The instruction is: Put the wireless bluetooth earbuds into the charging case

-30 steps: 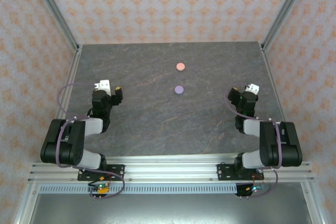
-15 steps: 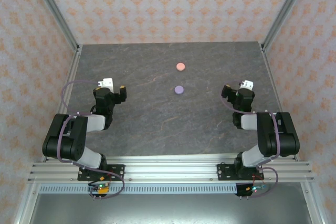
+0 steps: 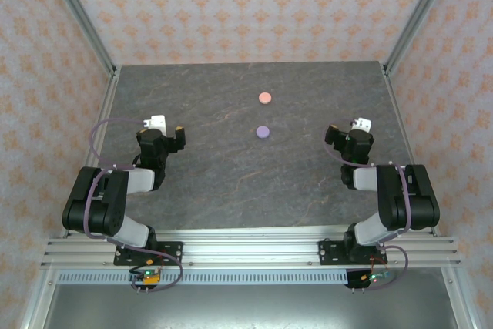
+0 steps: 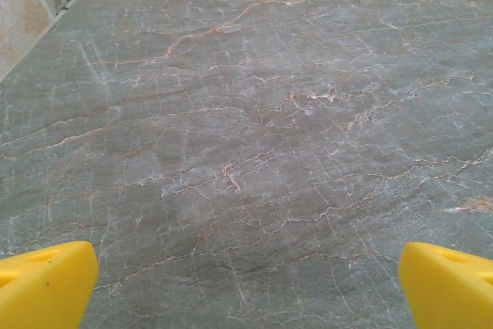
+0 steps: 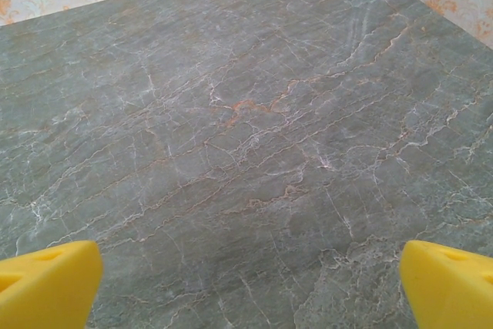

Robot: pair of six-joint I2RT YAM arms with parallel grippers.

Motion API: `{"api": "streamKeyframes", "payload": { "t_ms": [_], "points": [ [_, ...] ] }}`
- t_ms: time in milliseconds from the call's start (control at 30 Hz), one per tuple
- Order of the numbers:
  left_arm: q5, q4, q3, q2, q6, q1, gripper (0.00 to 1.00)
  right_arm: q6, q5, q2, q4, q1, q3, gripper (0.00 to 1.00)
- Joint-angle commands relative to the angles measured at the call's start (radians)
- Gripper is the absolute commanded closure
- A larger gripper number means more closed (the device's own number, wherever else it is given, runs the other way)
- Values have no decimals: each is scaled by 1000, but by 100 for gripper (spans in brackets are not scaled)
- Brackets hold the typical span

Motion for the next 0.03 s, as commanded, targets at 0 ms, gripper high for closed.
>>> {"api": "streamKeyframes", "payload": {
  "t_ms": [0],
  "points": [
    [-29, -8, 20, 6, 14, -2, 0, -14, 14, 2, 0, 4, 17, 1]
  ]
}}
